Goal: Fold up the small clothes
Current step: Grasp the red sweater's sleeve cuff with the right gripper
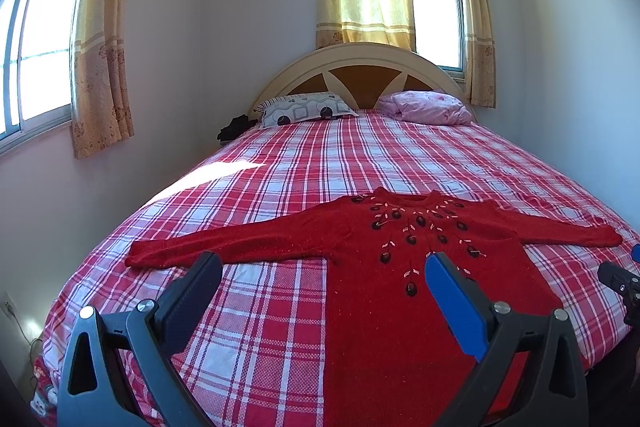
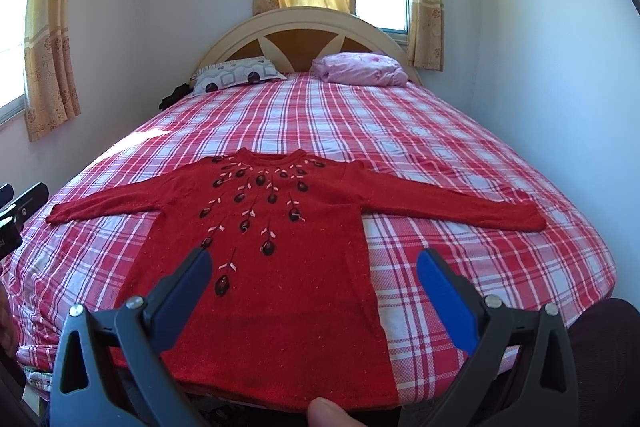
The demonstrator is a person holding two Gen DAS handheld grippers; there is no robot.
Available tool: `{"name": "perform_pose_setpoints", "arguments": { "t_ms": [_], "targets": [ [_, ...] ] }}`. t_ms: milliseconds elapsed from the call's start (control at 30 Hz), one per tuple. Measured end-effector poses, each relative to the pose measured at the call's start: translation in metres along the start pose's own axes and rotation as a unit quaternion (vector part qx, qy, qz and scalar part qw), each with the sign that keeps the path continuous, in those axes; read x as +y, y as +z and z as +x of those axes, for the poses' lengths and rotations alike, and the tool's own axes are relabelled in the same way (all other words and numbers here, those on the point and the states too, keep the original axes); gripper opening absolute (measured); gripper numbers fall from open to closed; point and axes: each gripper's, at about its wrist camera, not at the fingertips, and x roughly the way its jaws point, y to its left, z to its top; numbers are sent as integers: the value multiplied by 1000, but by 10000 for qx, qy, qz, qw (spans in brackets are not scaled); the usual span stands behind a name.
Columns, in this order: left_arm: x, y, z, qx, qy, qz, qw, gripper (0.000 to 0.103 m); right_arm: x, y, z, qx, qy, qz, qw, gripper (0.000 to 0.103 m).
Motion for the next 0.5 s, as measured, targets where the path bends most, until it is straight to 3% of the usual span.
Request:
{"name": "perform_pose_setpoints", "arguments": {
  "t_ms": [100, 267, 500],
  "targets": [
    [-6, -11, 20, 211, -74, 59, 9997, 102, -18, -6, 21, 220, 48, 163, 9996, 103],
    [-19, -27, 59, 599, -210, 196, 9978, 102, -66, -20, 57, 549, -251, 724, 9955, 102],
    [-37, -35, 104, 862, -210, 485, 9949, 102, -126, -36, 93, 989, -592, 1387, 9836, 88]
  ]
}}
